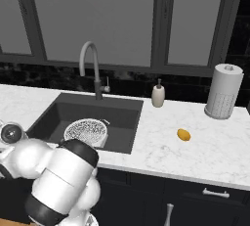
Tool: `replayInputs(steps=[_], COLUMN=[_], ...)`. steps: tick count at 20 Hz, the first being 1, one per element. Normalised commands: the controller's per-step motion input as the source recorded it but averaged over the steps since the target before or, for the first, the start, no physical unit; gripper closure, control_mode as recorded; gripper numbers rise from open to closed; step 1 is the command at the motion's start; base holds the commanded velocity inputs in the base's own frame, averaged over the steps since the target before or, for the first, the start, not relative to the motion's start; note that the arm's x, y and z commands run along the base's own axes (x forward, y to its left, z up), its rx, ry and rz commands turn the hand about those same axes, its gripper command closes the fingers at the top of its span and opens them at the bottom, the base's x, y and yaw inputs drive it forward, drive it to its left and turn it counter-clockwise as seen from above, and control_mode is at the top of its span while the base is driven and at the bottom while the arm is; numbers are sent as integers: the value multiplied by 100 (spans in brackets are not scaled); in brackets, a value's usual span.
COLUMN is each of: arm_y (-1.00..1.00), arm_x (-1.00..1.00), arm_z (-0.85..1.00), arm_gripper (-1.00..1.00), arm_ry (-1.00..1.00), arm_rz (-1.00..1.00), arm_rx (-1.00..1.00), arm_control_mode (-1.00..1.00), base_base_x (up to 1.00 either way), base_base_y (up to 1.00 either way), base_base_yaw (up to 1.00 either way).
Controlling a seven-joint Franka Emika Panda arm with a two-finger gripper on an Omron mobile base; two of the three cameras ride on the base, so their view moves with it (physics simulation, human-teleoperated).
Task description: Put the colander in the sink, put the mango, kiwi in the colander, and turn on the sink faucet and pour water over the colander.
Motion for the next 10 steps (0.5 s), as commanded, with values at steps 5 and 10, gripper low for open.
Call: replayInputs(steps=[5, 10], arm_y=[-75, -89], arm_x=[0, -4], arm_z=[100, 72], arm_gripper=[100, 100], arm_ry=[14, 11], arm_rz=[-14, -9], arm_rx=[23, 7], arm_control_mode=[-100, -100], base_base_x=[0, 0], base_base_y=[0, 0], base_base_yaw=[0, 0])
